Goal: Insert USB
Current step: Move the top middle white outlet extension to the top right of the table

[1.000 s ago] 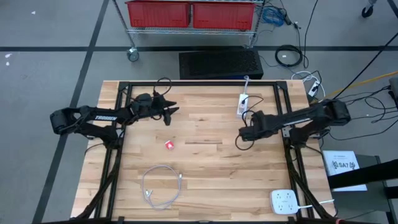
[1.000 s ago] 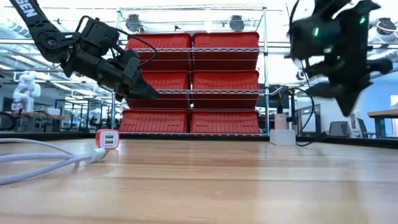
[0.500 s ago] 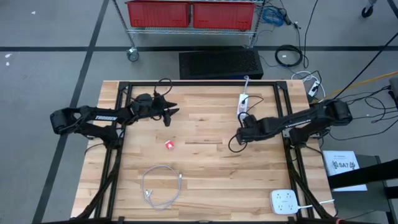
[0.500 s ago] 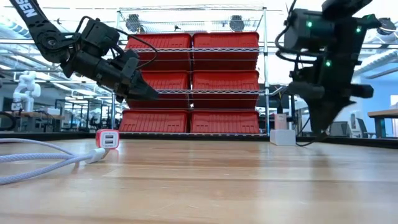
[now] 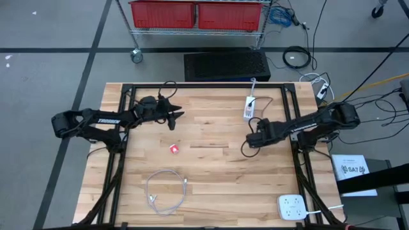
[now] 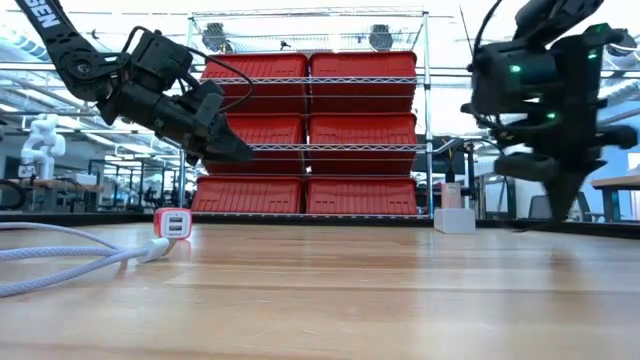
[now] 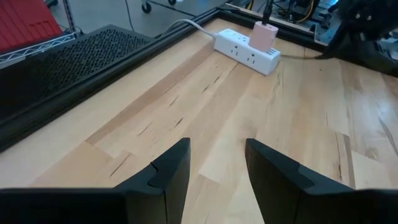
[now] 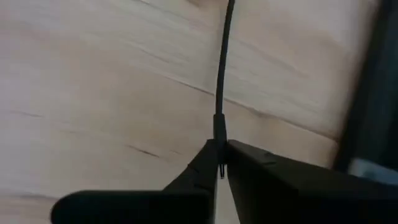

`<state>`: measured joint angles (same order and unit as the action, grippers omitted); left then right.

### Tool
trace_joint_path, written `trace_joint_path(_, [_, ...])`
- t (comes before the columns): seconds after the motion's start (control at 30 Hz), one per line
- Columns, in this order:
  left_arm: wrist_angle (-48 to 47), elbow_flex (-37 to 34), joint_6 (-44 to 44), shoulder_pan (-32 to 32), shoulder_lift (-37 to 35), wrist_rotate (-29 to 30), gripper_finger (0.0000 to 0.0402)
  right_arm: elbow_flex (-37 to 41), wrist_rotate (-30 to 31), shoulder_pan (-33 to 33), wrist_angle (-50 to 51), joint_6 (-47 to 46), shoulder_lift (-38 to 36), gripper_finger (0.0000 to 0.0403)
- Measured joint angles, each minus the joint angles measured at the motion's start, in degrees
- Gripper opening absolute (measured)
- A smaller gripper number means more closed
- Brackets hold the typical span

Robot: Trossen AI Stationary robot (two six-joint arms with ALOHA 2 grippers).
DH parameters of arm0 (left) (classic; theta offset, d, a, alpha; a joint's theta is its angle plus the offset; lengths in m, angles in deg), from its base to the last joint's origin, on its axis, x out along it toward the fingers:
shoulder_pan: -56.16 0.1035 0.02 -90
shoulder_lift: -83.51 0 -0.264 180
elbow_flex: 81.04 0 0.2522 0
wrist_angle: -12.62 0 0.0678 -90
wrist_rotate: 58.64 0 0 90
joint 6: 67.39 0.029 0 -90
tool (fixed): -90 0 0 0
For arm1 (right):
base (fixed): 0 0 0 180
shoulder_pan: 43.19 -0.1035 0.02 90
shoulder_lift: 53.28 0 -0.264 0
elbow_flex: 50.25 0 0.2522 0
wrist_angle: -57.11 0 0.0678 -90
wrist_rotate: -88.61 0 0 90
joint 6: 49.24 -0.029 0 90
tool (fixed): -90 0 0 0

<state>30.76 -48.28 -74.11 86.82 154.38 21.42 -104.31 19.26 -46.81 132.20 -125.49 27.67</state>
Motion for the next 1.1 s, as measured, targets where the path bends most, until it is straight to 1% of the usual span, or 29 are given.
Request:
trace_joint_path(0.1, [-0.06, -0.02, 0.02, 0.01, 0.00, 0.02, 0.0161, -0.02, 0.25, -1.86, 8.09, -6.92, -0.03, 0.0006])
trace_joint_path(0.2, [-0.06, 0.00, 0.04, -0.01, 0.00, 0.45, 0.0161, -0.29, 1.69, -3.07, 7.16, -9.37, 0.17, 0.0008])
trace_joint_path(0.27, [-0.14, -0.02, 0.04, 0.02, 0.00, 0.55, 0.0161, -0.20, 1.42, -2.89, 7.73, -9.18, 0.86, 0.0021])
trace_joint_path(0.37, [-1.52, 0.00, 0.07, -0.01, 0.00, 0.57, 0.0161, -0.19, -0.35, -2.77, 7.17, -7.27, 1.47, 0.0059])
trace_joint_path(0.53, [-3.21, -0.01, 0.09, -0.09, 0.00, 0.61, 0.0161, -0.52, -1.81, -2.82, 7.38, -6.70, 0.54, 0.0151])
trace_joint_path(0.63, [-2.86, -0.02, 0.11, -0.12, 0.00, 0.51, 0.0161, -2.59, -4.78, -2.15, 9.30, -5.11, -0.52, 0.0201])
trace_joint_path(0.7, [-2.66, -0.01, 0.12, -0.14, 0.00, 0.48, 0.0161, -4.98, -7.29, -1.57, 11.57, -2.19, -1.15, 0.0220])
trace_joint_path(0.83, [-2.62, -0.02, 1.55, -0.14, 0.00, 0.01, 0.0161, -10.95, -7.19, -1.27, 16.96, 2.12, -2.06, 0.0229])
trace_joint_path(0.97, [-2.48, -0.02, 1.62, -0.14, 0.00, -0.44, 0.0161, -17.57, -7.35, -1.47, 22.69, 5.00, -2.32, 0.0222])
trace_joint_path(1.03, [-2.47, 0.00, 1.62, -0.14, 0.00, -0.46, 0.0161, -19.90, -9.91, -2.32, 23.66, 7.30, -2.34, 0.0215])
trace_joint_path(1.1, [-2.47, 0.00, 1.62, -0.14, 0.00, -0.48, 0.0161, -21.09, -15.08, -3.91, 21.79, 10.87, -2.34, 0.0200])
